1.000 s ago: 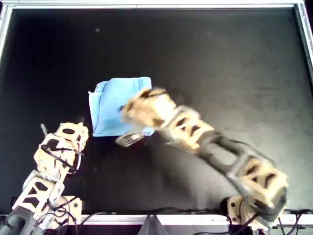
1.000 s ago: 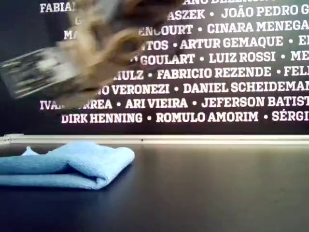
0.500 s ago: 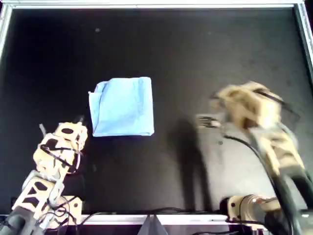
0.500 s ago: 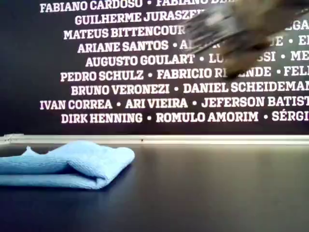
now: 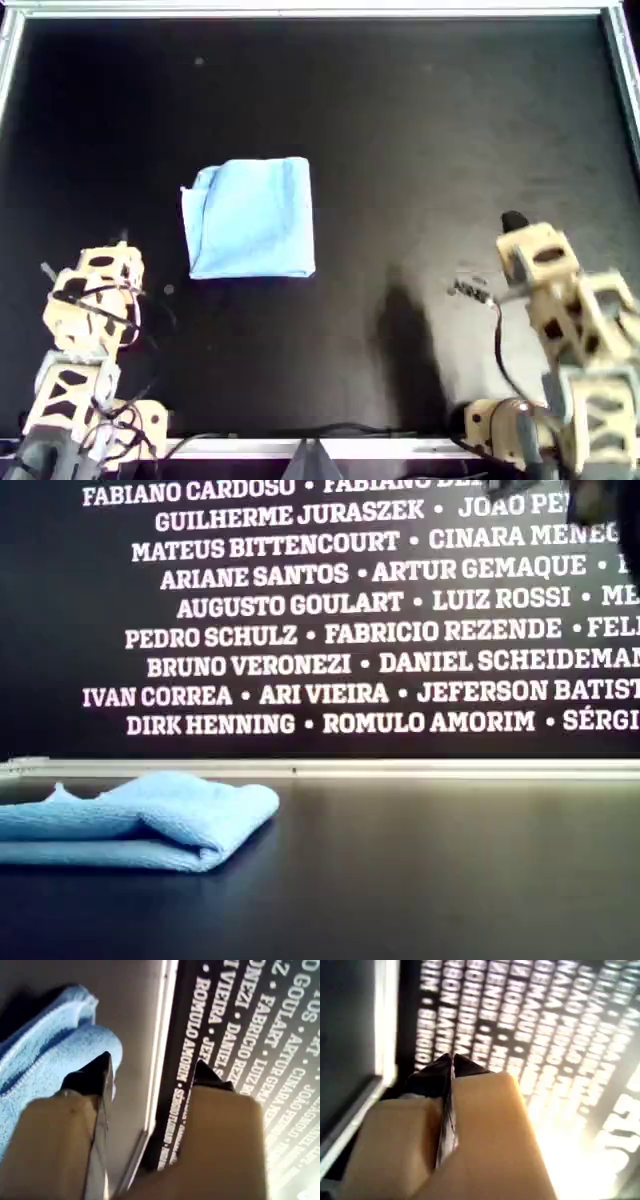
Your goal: Fold a cloth
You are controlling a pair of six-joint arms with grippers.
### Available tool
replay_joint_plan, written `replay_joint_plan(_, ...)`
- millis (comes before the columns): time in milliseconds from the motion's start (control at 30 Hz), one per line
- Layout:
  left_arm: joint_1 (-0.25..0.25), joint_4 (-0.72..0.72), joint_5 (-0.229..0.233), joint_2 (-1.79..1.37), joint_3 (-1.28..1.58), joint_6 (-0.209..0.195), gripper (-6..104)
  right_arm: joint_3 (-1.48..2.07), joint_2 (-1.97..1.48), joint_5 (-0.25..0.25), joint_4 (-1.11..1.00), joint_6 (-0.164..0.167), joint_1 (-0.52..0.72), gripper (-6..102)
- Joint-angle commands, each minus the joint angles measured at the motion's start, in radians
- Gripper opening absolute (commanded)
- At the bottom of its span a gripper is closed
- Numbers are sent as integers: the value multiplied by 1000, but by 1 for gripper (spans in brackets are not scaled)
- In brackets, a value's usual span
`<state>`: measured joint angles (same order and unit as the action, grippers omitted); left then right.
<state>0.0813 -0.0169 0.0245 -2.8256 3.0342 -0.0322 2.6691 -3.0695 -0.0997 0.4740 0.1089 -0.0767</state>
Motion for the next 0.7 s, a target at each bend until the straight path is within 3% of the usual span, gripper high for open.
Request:
replay_joint_plan(0,-34,-9,8,-25,-8,6,58,-3,-52,5,6,-5,40,-1)
replay_joint_plan(233,-34,-8,8,-130,-6,6,58,118,-40,3,5,-6,173,-1)
replay_joint_plan(667,-31,25,8,-264,-5,-5,58,362,-44,3,2,-6,172,-1)
